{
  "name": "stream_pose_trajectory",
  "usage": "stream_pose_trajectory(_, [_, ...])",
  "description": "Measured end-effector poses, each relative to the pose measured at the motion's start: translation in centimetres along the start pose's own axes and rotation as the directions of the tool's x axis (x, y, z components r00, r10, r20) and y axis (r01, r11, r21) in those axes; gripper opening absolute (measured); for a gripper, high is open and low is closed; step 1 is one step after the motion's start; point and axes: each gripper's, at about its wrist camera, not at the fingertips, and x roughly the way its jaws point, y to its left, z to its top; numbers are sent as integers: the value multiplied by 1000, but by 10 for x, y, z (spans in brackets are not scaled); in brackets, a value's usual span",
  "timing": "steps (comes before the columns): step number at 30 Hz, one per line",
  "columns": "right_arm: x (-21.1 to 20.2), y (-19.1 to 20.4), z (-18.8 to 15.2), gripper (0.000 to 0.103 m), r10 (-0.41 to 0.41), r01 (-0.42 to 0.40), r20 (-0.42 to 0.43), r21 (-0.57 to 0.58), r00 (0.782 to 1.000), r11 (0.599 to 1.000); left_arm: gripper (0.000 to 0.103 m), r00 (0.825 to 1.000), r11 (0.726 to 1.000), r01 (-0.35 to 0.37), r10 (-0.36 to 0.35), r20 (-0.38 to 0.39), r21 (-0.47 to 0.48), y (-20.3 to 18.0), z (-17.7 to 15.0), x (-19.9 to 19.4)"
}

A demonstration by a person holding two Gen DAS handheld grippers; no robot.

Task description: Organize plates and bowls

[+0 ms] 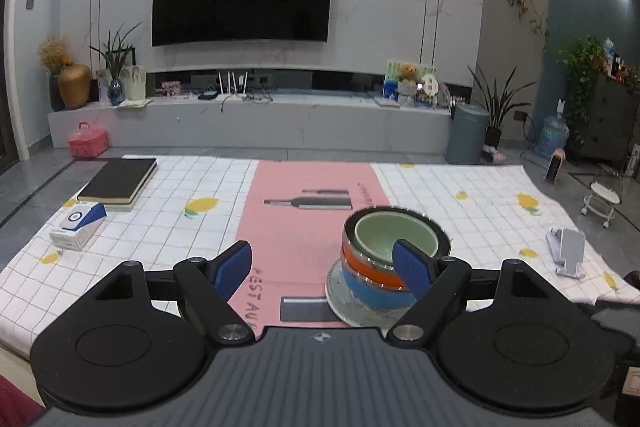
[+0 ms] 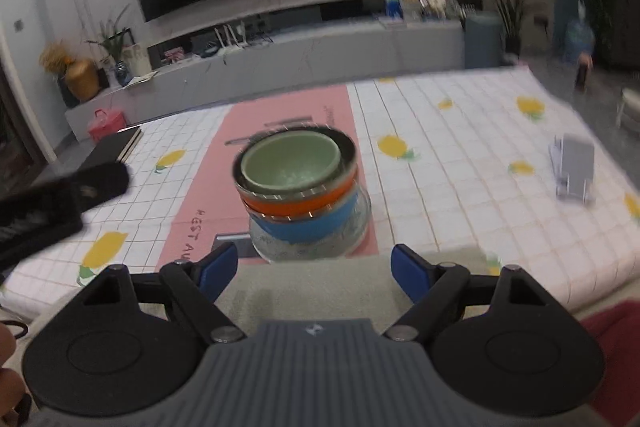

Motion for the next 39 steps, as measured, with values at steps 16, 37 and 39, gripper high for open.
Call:
stream_pose_trajectory(16, [5,-3,-6,82,8,-8,20,-10,1000,1000,94,999,1000,9,-10,-53,-17,-3,-17,5])
stream_pose_trajectory(37, [7,-5,-7,80,22,-22,14,9,1000,1000,94,998,999,-33,32,-47,-22,-3,-14,2])
stream_pose_trajectory(39, [7,-4,-7,80,20,-20,12,6,1000,1000,94,998,999,-35,34,-49,-22,-3,-14,2])
